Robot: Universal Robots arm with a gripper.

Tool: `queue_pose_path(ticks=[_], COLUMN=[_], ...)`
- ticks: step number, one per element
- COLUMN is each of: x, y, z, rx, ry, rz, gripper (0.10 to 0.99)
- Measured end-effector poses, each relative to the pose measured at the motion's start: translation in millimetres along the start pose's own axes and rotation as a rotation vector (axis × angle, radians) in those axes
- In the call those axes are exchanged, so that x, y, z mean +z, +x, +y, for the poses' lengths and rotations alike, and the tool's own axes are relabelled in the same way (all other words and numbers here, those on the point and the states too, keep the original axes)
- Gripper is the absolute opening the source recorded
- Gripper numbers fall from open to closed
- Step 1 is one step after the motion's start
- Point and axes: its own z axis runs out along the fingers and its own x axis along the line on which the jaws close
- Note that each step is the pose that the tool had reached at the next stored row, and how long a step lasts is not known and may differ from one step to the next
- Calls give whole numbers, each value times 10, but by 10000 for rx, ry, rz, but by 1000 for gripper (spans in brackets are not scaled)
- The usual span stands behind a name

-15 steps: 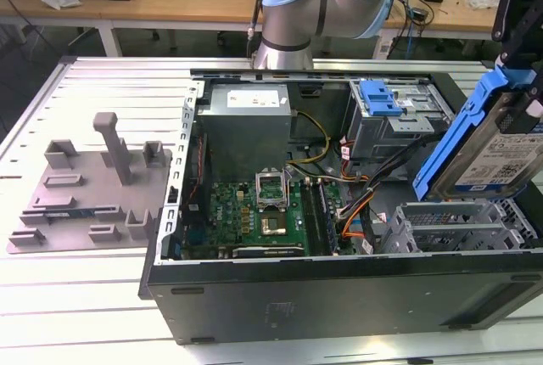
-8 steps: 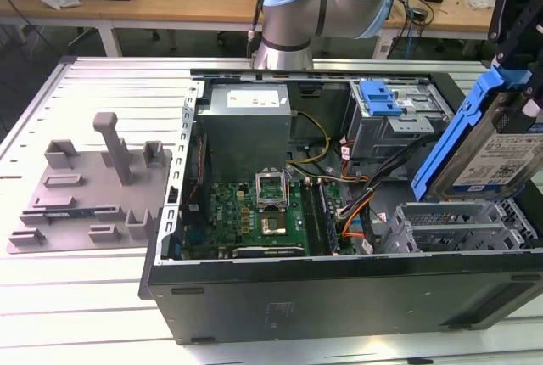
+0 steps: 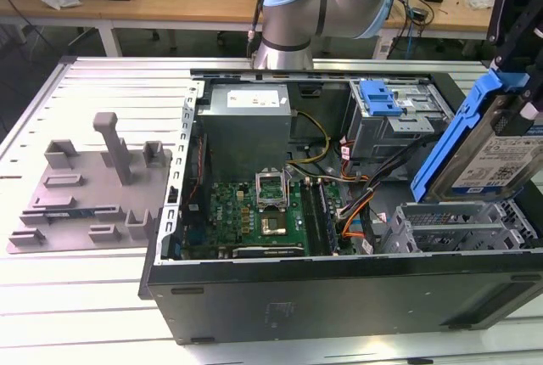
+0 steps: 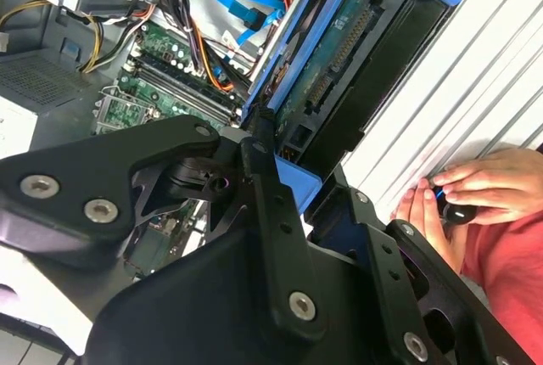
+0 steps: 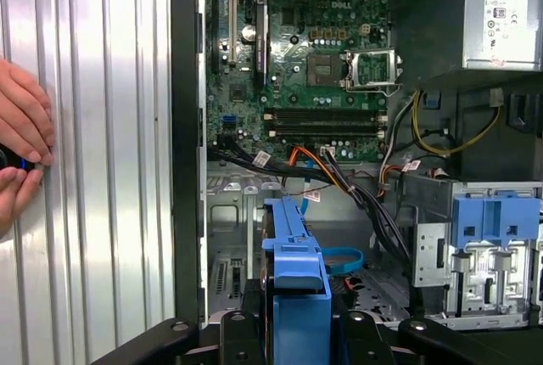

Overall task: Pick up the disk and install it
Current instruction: 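Insert the disk into the insertion slot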

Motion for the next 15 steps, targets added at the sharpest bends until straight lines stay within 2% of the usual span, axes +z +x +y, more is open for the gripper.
queue_pose_path(ticks=[15], x=[80], y=[6], z=[1], rx=[0], ry=[0], rz=[16], gripper=[369])
